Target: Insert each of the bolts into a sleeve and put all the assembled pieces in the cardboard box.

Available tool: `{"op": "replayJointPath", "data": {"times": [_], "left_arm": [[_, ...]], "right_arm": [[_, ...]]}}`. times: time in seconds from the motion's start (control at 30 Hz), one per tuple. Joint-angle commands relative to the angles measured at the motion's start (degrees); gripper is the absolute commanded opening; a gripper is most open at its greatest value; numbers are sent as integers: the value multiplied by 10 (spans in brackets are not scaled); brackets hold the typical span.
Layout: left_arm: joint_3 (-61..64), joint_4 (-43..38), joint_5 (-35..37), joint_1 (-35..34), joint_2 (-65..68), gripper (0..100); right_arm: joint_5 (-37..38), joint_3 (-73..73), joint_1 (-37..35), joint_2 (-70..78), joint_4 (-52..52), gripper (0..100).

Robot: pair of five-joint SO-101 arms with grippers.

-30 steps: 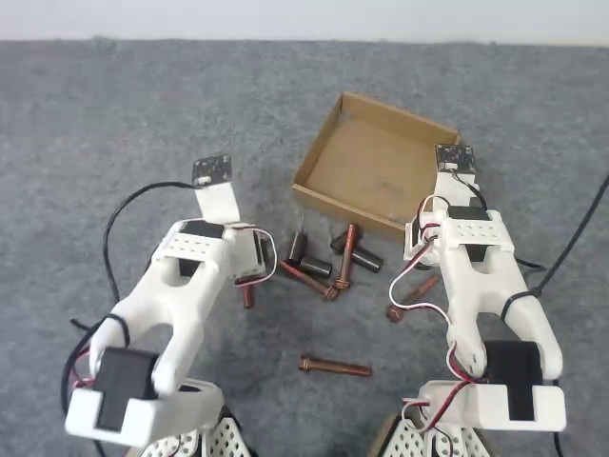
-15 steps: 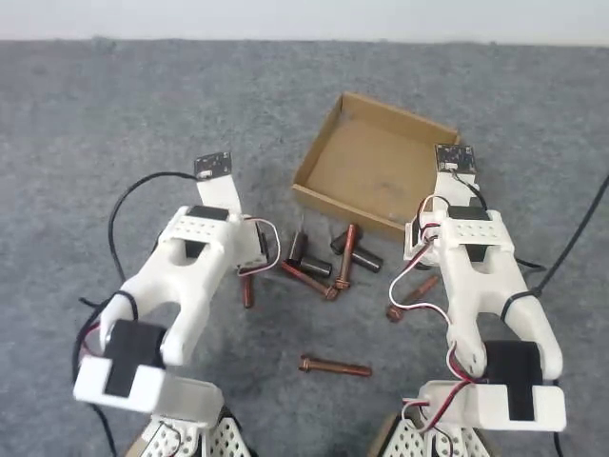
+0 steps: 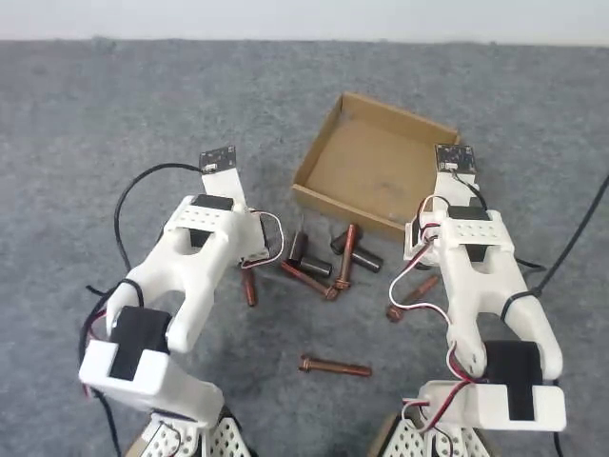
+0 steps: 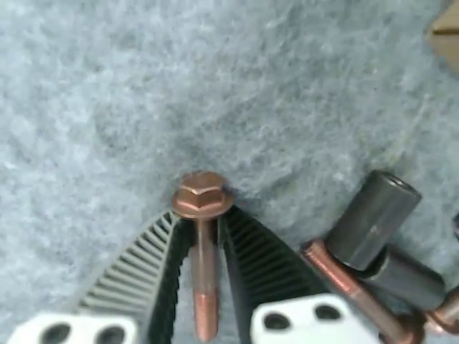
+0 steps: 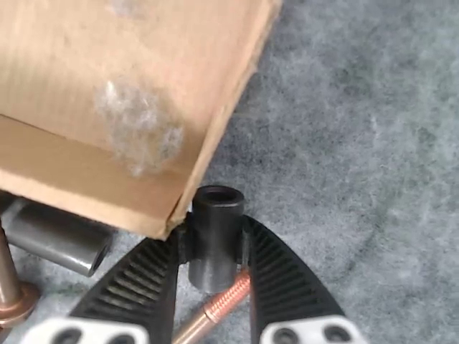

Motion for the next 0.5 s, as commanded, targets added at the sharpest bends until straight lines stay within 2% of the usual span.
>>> {"op": "replayJointPath", "data": {"times": [0.0, 0.17, 0.47], "left_arm": [[44, -24, -11, -10, -78, 11], [109, -102, -81, -38, -142, 12], [123, -120, -84, -40, -147, 12]], "right_arm": [[8, -17, 4, -6, -3, 7], [8, -17, 8, -7, -4, 7], [20, -54, 65, -6, -8, 9]]}}
